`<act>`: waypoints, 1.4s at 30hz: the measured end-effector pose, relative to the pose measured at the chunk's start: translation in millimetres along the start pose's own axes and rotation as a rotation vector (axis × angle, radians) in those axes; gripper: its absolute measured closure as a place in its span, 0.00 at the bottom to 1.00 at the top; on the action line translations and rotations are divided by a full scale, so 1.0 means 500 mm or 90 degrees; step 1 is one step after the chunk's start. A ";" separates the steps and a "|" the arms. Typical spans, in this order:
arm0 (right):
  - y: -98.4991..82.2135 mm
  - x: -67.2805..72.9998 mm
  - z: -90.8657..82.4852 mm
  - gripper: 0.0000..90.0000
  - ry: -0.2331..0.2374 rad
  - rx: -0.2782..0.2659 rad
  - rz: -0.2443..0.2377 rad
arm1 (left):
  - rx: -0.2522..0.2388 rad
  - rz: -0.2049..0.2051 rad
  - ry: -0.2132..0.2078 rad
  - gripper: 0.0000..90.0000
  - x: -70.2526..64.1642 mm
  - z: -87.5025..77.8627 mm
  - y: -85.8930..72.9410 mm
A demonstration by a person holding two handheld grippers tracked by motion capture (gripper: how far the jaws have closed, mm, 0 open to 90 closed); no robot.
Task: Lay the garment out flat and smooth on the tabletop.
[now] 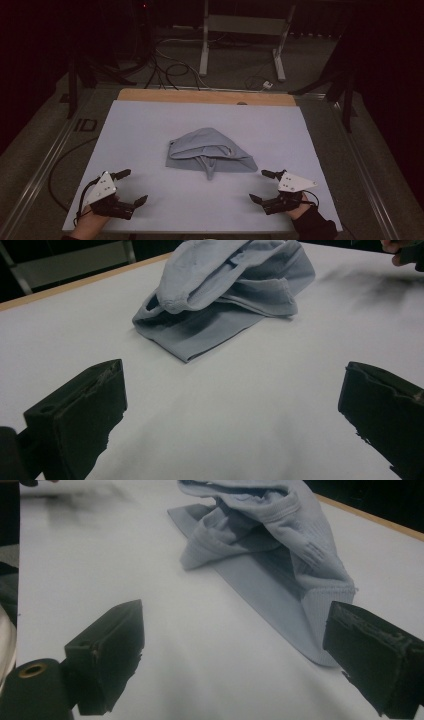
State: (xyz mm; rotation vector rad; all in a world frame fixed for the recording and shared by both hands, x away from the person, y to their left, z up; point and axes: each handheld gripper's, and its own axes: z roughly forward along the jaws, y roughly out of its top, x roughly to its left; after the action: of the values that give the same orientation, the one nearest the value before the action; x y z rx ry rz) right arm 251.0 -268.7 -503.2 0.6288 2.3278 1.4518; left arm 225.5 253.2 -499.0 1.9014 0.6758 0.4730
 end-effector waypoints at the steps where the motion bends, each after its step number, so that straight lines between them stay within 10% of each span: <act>1: 0.000 0.000 0.000 0.11 0.000 0.000 0.000 | 0.000 0.000 -0.001 0.00 -0.001 0.000 0.001; 42: 0.064 0.026 -0.012 0.11 -0.007 0.044 -0.003 | -0.005 0.008 -0.017 0.00 -0.007 -0.001 0.008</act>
State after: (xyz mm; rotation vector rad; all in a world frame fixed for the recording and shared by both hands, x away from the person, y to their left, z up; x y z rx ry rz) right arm 243.1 -253.9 -472.2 0.6474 2.3775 1.3677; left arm 223.4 249.9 -495.1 1.9018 0.6438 0.4571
